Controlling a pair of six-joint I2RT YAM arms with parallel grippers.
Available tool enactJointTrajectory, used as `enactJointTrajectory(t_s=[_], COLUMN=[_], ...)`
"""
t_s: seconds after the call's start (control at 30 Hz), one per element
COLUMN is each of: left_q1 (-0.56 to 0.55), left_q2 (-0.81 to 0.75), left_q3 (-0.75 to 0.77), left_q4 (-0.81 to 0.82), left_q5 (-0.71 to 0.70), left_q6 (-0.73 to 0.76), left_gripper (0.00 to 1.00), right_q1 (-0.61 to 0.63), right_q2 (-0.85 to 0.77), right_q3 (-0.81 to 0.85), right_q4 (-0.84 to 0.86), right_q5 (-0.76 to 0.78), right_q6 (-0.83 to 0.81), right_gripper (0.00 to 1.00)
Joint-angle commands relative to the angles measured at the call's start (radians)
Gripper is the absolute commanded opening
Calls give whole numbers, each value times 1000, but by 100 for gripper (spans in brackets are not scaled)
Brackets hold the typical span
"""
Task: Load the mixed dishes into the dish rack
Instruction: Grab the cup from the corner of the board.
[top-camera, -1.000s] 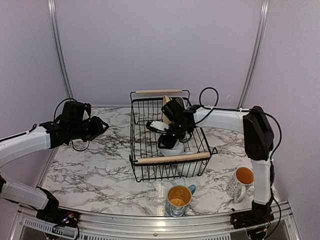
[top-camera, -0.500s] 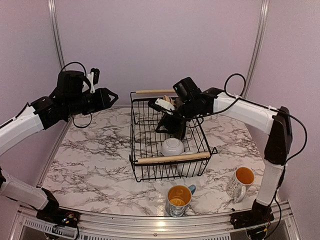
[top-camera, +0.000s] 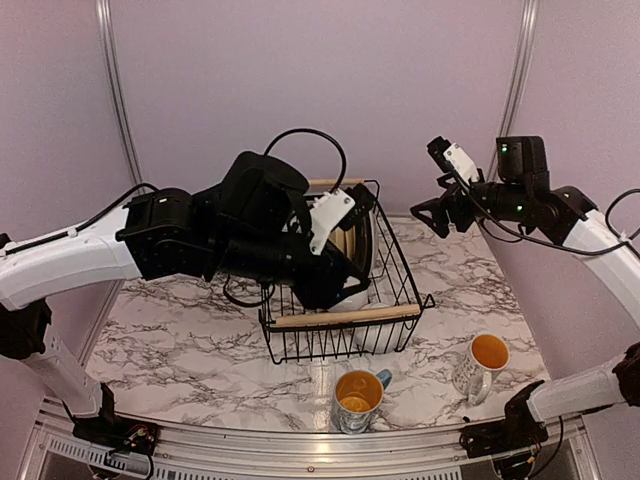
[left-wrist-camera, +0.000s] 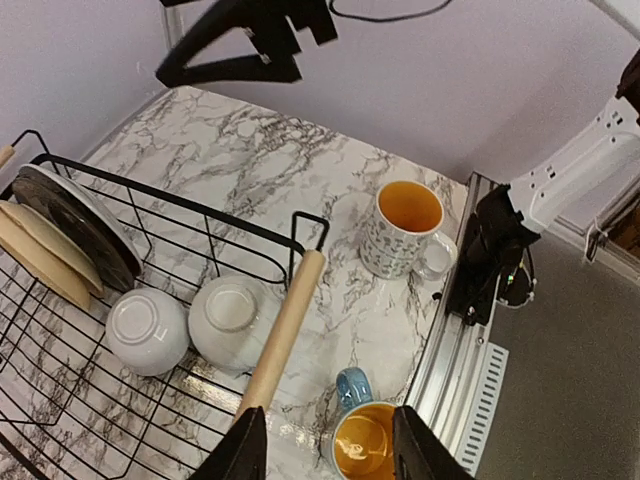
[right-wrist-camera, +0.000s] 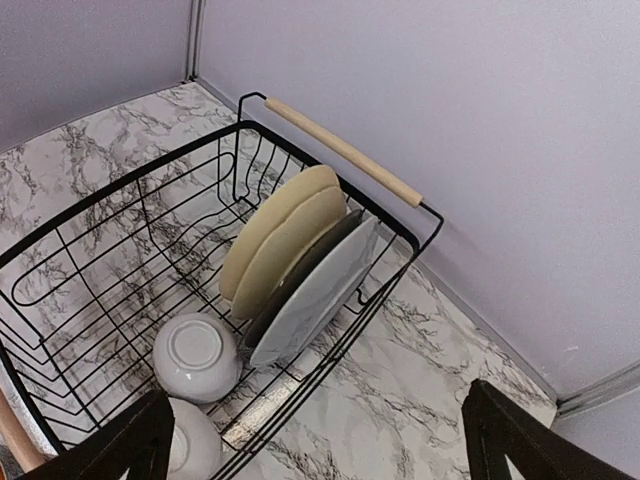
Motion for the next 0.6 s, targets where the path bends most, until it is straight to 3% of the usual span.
enactJointTrajectory(t_s=[0.0, 0.13, 0.3, 0.57], left_q1=[-119, -195, -247, -267], left_q2=[137, 291, 439, 521], left_q3=[82, 182, 300, 322], left_q4=[-184, -287, -423, -529], left_q5=[3, 49, 77, 90], left_q6=[112, 145, 135, 57], left_gripper=[45, 45, 45, 39], right_q1=[-90, -178, -203, -206], right_q2=[-118, -192, -258, -308], right_q3=[-119, -221, -310, -373], right_q4=[25, -2, 5, 28], right_q5=[65, -41, -51, -25], right_q6=[-9, 7, 29, 5], right_gripper=[98, 98, 97, 96])
